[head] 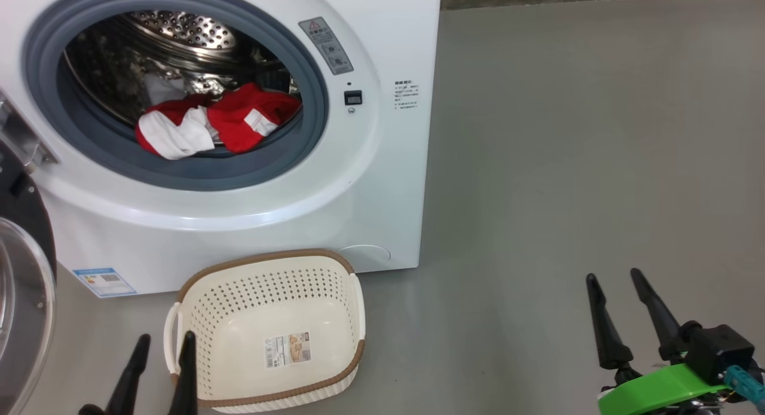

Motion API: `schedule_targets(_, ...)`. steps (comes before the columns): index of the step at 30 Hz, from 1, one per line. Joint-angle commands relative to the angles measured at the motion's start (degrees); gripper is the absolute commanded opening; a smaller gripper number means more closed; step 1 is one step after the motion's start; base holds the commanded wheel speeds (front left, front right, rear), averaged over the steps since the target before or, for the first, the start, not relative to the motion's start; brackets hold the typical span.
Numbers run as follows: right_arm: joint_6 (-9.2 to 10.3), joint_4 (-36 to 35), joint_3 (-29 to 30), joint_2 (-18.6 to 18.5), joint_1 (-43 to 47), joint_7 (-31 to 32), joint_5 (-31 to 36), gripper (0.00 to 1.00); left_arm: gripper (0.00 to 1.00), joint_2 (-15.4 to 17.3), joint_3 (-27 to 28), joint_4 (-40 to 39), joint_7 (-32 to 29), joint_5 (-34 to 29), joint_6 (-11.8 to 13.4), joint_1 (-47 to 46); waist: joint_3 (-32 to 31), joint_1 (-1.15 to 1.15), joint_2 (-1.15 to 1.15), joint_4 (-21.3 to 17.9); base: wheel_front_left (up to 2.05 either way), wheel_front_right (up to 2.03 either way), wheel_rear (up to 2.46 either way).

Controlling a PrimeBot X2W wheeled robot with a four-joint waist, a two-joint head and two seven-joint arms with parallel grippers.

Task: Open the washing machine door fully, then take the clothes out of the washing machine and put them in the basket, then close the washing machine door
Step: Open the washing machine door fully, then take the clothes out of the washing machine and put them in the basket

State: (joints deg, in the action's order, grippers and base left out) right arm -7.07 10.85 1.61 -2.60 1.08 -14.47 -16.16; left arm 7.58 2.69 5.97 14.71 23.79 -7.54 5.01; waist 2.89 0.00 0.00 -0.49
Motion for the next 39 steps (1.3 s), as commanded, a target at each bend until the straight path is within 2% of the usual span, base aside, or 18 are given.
schedule_targets(1, -0.42, -1.9, 0.0, -0.3, -0.1, -0.5, -0.1, 1.0, 1.0, 1.0, 0.8, -1.8, 0.3, 0.7, 0.1, -1.2, 0.3, 0.0, 0.0, -0.5, 0.0, 0.0, 0.0)
schedule_targets(27, -0.42, -2.3, 0.7, -0.3, 0.4, -0.5, 0.0, 1.0, 1.0, 1.5, -0.2, -3.2, 0.3, 1.1, 0.1, -1.8, 0.7, 0.0, 0.0, 0.0, 0.01, -0.02, 0.0)
schedule_targets(39, -0.42, -2.1, -0.5, -0.3, 0.0, -0.5, -0.2, 1.0, 1.0, 2.2, -0.8, -2.9, 0.3, 2.1, 0.1, -2.7, 1.3, 0.0, 0.0, 0.0, 1.12, -1.18, 0.06)
